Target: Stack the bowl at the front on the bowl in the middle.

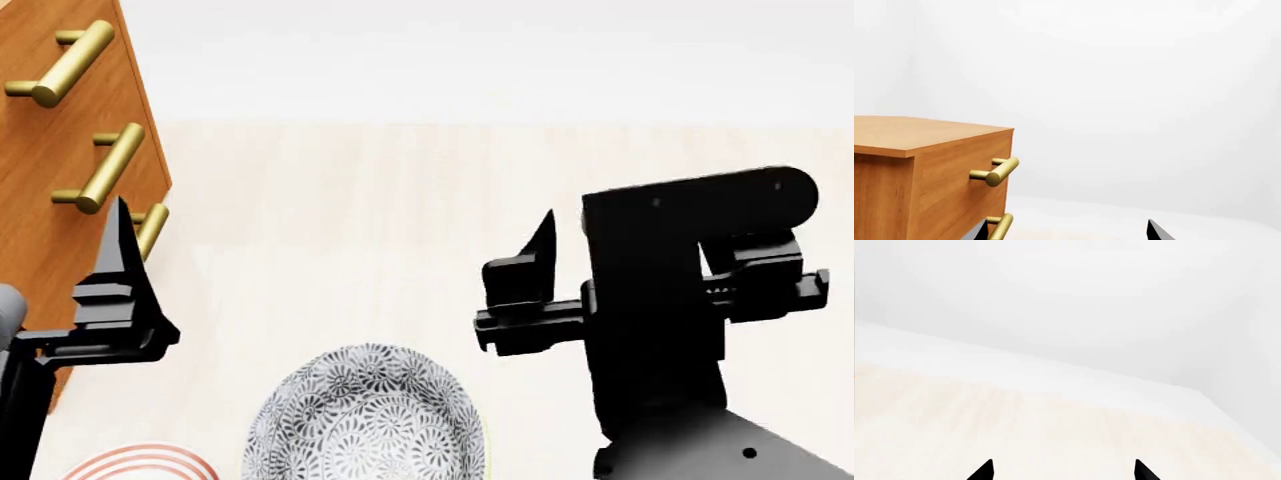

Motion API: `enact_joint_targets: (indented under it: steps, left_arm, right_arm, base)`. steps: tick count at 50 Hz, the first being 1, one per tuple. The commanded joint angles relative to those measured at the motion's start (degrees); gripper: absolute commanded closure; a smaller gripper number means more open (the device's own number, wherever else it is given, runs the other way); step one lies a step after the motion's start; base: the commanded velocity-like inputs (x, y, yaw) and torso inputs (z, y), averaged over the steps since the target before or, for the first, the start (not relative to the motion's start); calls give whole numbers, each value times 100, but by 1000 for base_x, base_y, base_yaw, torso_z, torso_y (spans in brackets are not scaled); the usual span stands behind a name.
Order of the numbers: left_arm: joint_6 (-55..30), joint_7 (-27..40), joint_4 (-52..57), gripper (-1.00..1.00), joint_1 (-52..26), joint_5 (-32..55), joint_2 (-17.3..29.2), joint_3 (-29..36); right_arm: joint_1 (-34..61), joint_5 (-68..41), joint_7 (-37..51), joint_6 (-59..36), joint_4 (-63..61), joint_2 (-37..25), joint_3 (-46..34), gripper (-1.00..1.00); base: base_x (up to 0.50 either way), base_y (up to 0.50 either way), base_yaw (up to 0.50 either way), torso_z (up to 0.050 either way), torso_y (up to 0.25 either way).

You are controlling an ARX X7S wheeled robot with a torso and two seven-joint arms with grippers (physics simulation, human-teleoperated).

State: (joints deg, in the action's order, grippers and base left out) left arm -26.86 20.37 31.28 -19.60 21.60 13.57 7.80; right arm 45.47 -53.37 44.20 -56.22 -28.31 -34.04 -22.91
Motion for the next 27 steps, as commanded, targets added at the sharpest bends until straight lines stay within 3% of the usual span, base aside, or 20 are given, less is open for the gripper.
enact_joint_targets:
  steps: [1,13,27]
  left_arm:
    - [839,-110,72,-100,-66,72,-170,-84]
    - [979,51,900,-100,-37,179,-110,-212]
    - [937,100,981,-100,-3,215,-17,-119]
  right_arm:
    - [-713,3753,346,1840,-1384,-723,-1492,-100]
    - [-205,4310,432,851,-2352,-749,-1957,-100]
    - [-212,4302,409,870,-2270,-730,-1971,-100]
  base:
    - [0,0,0,0,0]
    - [0,0,0,0,0]
    - [0,0,0,0,0]
